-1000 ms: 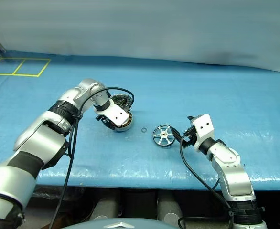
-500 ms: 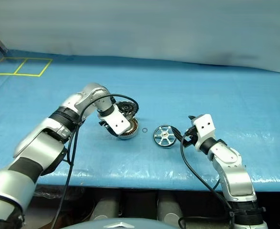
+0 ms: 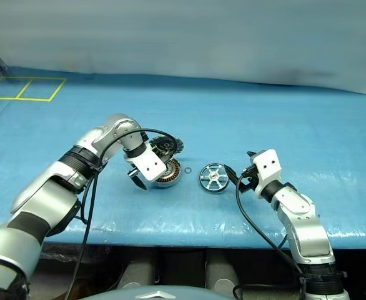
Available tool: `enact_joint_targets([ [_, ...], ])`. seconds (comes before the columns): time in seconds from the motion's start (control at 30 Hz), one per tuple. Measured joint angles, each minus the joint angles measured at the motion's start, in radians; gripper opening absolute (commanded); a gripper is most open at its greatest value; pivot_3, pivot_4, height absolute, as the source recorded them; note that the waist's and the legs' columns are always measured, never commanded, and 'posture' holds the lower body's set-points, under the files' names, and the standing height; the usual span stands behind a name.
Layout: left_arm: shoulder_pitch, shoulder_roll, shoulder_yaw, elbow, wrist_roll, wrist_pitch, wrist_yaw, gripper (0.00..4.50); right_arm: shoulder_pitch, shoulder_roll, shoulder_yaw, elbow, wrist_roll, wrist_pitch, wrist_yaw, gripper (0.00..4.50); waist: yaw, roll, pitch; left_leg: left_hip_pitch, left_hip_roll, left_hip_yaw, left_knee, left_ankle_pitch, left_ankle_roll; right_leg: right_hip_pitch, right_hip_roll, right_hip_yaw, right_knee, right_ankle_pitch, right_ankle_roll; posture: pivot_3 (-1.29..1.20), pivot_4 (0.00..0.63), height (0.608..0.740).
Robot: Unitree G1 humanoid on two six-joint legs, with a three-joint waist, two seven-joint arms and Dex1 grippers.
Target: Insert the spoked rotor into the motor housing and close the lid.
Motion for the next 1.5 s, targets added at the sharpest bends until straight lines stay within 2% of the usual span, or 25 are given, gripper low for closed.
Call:
enact_joint_targets([
  [0.13,0.056,0.027,0.056,-0.125,-0.115,0.126,-0.031,3.99,-0.010,0.009,0.008,0.009,-0.003,-0.001,0.001,4.50,0.001,0.000,0.000,-0.002,0.000,0.000,0.000,0.000,0.000,-0.001,0.000,0.000,0.000,0.000,0.000,0.00,0.150,0.740],
  [0.33,0.172,0.158,0.113,-0.416,-0.346,0.363,-0.043,3.99,-0.021,0.015,0.016,0.015,-0.004,-0.003,0.013,4.50,-0.003,0.000,0.000,-0.001,0.001,-0.001,-0.002,0.000,0.000,-0.002,0.001,-0.001,0.001,-0.001,-0.001,0.00,0.150,0.740],
  [0.53,0.282,0.225,0.193,-0.516,-0.433,0.484,-0.030,3.99,-0.025,0.032,0.034,0.018,-0.007,-0.005,0.018,4.50,-0.001,0.000,0.000,0.000,0.001,0.000,-0.001,0.000,0.000,-0.001,0.000,0.000,0.001,-0.001,-0.001,0.00,0.150,0.740],
  [0.67,0.396,0.211,0.322,-0.568,-0.520,0.570,0.079,3.99,-0.022,0.063,0.055,0.008,-0.012,-0.013,0.007,4.50,-0.002,0.001,0.000,0.000,0.001,0.000,-0.001,0.000,0.000,-0.001,0.000,-0.001,0.001,-0.001,-0.001,0.00,0.150,0.740],
  [0.83,0.584,0.147,0.460,-0.640,-0.625,0.662,0.254,3.99,-0.013,0.108,0.123,-0.039,-0.034,-0.013,-0.013,4.50,-0.002,0.001,0.000,0.001,0.002,0.000,-0.002,0.000,0.000,-0.001,0.000,-0.001,0.001,-0.001,-0.002,0.00,0.150,0.740],
  [1.07,0.778,0.107,0.522,-0.709,-0.677,0.724,0.410,3.99,-0.006,0.147,0.253,-0.080,-0.037,0.006,0.008,4.50,0.002,0.000,0.000,0.003,0.001,0.001,-0.001,0.000,0.000,0.001,-0.001,-0.001,0.001,-0.001,-0.002,0.00,0.150,0.740],
  [1.23,0.812,0.104,0.553,-0.738,-0.709,0.737,0.450,3.99,0.010,0.162,0.309,-0.098,-0.014,0.036,0.042,4.50,0.002,0.000,0.000,0.004,0.002,0.001,-0.001,0.000,0.000,0.001,-0.002,-0.002,0.001,-0.001,-0.002,0.00,0.150,0.740],
  [1.5,0.840,0.108,0.566,-0.764,-0.721,0.746,0.478,3.99,0.021,0.192,0.313,-0.039,0.031,0.074,0.063,4.50,0.002,0.000,0.000,0.004,0.002,0.002,-0.004,0.000,0.000,0.000,-0.002,-0.002,-0.001,-0.001,-0.002,0.00,0.150,0.740],
])
